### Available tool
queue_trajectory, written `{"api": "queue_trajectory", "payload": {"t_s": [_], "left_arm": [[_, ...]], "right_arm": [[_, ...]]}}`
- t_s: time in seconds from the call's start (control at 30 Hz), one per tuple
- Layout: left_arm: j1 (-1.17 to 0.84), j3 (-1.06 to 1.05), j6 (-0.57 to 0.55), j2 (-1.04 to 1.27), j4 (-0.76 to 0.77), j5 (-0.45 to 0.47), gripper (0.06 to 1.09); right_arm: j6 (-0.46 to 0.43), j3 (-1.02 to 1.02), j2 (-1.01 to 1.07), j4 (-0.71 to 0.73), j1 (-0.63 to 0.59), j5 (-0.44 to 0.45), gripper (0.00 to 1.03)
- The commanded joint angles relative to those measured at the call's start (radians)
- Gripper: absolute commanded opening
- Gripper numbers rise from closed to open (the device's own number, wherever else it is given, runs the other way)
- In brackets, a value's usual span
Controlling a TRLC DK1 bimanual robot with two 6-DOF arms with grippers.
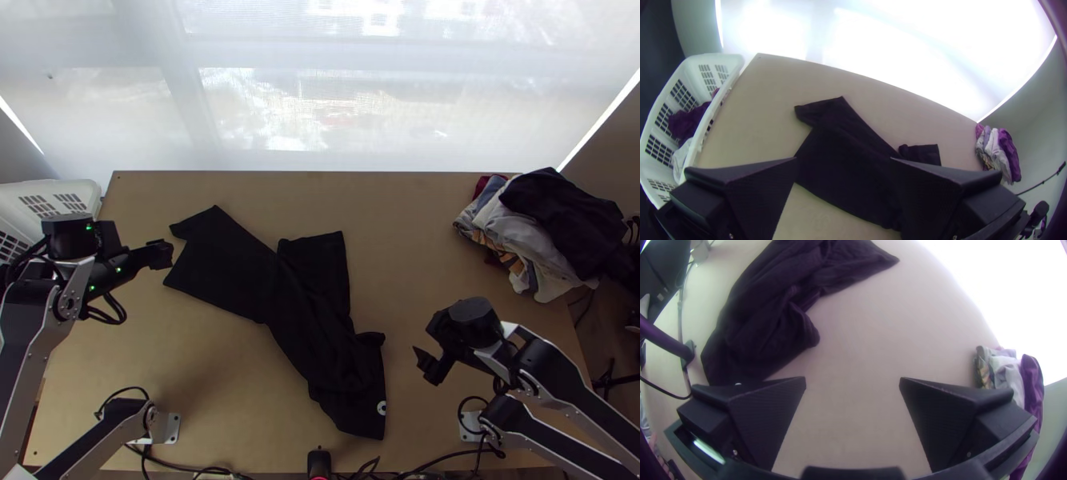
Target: Fold the t-shirt
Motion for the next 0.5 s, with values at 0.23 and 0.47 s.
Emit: {"api": "queue_trajectory", "payload": {"t_s": [0.23,0.47], "left_arm": [[0.188,-0.08,-0.06,-0.146,-0.094,-0.001,1.03],[0.183,-0.094,-0.114,-0.139,-0.075,0.0,1.03]], "right_arm": [[-0.014,-0.075,0.338,0.38,0.056,-0.144,0.96],[-0.003,-0.098,0.447,0.492,0.048,-0.157,0.93]]}}
